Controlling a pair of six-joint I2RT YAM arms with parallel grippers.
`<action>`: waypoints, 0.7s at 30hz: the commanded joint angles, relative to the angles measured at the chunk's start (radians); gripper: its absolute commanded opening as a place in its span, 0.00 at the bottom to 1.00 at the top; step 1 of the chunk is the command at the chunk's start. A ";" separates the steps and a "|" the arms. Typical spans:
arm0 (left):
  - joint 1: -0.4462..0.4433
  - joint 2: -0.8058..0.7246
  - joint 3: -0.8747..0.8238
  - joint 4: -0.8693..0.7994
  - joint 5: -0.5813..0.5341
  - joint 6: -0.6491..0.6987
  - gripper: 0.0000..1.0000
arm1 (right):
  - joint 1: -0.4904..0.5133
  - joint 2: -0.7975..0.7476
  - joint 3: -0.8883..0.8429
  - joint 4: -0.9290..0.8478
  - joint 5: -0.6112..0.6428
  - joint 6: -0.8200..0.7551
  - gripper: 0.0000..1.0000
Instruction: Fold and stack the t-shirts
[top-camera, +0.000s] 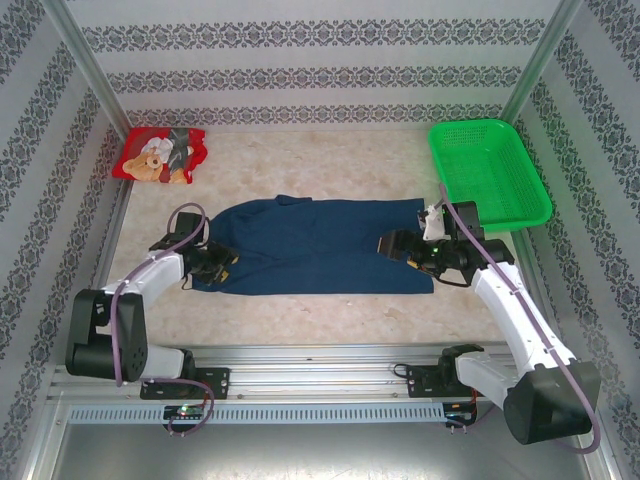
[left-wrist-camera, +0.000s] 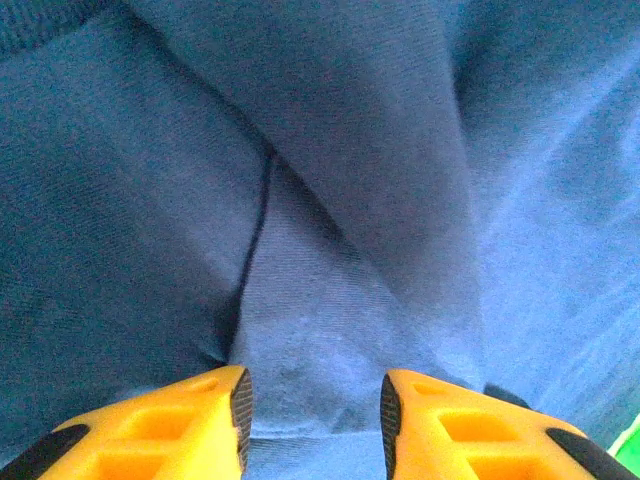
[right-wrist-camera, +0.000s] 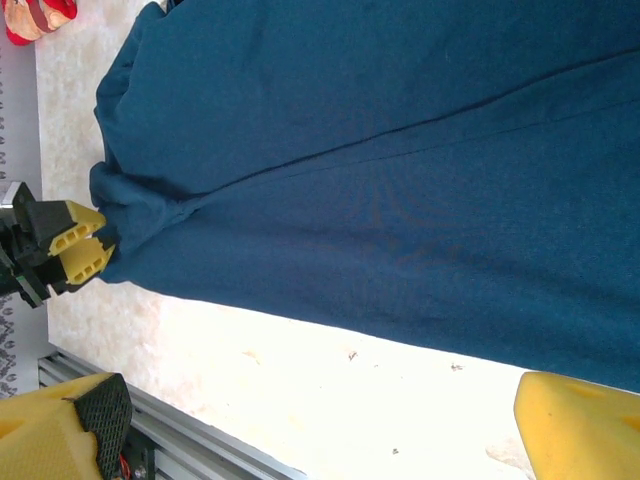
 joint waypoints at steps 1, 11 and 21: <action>-0.012 0.022 0.007 0.019 0.001 -0.023 0.40 | 0.013 0.005 0.030 0.021 -0.007 -0.006 0.98; -0.014 0.093 -0.002 0.080 0.024 -0.050 0.38 | 0.022 0.046 0.051 0.035 -0.006 -0.002 0.98; -0.021 0.042 0.005 0.007 0.024 -0.036 0.38 | 0.029 0.059 0.065 0.030 0.005 0.004 0.98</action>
